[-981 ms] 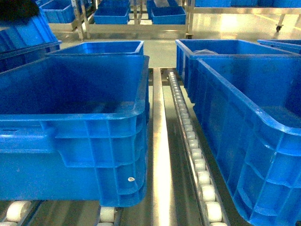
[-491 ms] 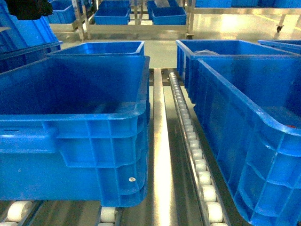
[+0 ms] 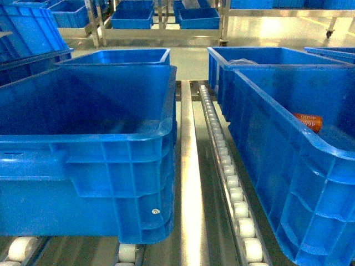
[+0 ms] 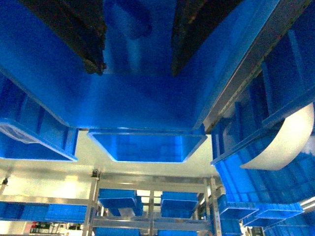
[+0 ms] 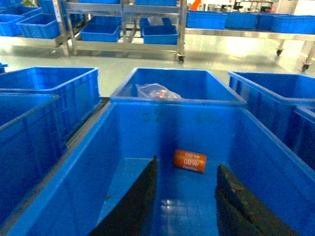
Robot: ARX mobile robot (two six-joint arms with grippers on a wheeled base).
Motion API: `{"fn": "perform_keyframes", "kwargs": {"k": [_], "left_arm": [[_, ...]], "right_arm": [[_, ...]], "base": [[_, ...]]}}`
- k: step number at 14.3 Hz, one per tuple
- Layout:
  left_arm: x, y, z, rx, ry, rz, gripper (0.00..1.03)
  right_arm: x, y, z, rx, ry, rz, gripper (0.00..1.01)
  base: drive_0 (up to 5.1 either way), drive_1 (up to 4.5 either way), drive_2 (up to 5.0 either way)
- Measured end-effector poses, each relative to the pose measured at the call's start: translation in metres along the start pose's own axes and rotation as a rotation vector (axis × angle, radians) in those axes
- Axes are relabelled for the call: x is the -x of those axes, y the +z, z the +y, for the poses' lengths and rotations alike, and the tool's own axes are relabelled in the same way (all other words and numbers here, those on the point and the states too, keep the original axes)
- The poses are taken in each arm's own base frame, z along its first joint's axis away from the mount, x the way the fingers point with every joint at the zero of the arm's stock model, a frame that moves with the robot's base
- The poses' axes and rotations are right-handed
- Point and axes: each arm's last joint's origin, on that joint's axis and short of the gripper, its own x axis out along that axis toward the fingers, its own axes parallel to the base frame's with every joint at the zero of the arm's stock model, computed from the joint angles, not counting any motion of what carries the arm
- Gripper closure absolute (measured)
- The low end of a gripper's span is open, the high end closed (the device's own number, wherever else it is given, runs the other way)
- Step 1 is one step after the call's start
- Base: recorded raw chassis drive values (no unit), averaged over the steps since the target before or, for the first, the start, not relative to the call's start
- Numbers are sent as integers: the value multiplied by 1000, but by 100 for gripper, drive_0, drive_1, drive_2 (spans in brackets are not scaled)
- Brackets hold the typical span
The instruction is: Sort blue parts and orange caps into right shelf containers
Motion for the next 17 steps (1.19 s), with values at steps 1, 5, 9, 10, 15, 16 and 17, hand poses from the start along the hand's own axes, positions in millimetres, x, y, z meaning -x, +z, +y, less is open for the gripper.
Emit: {"fn": "perform_keyframes", "kwargs": {"k": [1,5,9,10,15,16,17], "left_arm": [[9,-6,2,-1,5,9,75],[58,-27,15,-3,0,11,101],[84,-35,15,-3,-3,12,101],[95,-39,15,-3,-3,14,101],[106,-53,15,-3,-3,34,101],[109,-51,15,-3,-3,22,101],[113,-47,15,-3,-3,3,101]], "right_arm": [[8,-6,-2,-3,-10,7,74],[51,-24,-1,-6,1,9,100],[75,-32,-1,-6,0,7,100],[84,-36,0,-6,0,-5,100],[93,-44,0,-6,0,10,100],[97,-41,0,-6,0,-9,100],[99,-40,0,-6,0,-9,100]], "base": [[0,0,0],[0,0,0],[0,0,0],[0,0,0],[0,0,0],[0,0,0],[0,0,0]]}}
